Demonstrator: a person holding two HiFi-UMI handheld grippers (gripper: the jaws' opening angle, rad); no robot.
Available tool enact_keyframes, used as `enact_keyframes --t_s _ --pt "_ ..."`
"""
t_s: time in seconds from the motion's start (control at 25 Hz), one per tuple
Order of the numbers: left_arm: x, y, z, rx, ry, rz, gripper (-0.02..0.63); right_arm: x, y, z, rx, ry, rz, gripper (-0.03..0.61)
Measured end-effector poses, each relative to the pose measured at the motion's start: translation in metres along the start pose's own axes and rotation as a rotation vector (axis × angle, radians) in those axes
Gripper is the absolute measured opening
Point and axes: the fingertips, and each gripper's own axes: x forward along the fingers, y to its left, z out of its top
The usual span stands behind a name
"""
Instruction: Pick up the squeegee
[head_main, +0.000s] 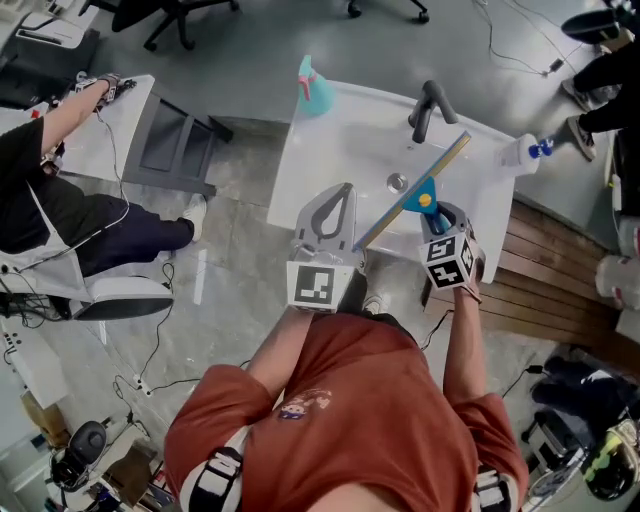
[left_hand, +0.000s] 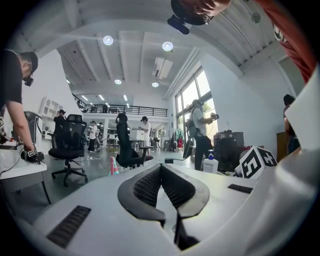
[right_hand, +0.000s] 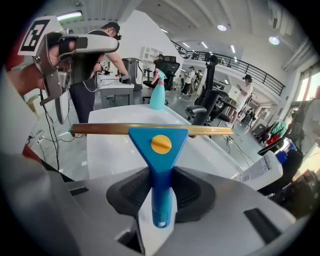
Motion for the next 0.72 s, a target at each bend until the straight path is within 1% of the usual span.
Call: enact_keyframes --t_s 0.36,0.56,0.72 --pt "-0.031 -0.048 0.031 0.039 -0.050 -0.009 0.018 -0.061 -0.006 -0.019 0.040 -0.075 -0.064 0.137" --pt "-0.055 -0.079 0.043 0.068 -0.082 -0.011 0.018 -0.097 -0.002 -0.029 0.070 -0.140 -0.104 0.137" --pt "-0.073 -0.103 0.061 0.084 -0.112 -0.010 0.018 -0.131 -0.003 -0.039 0.097 -0.181 -0.139 0.137"
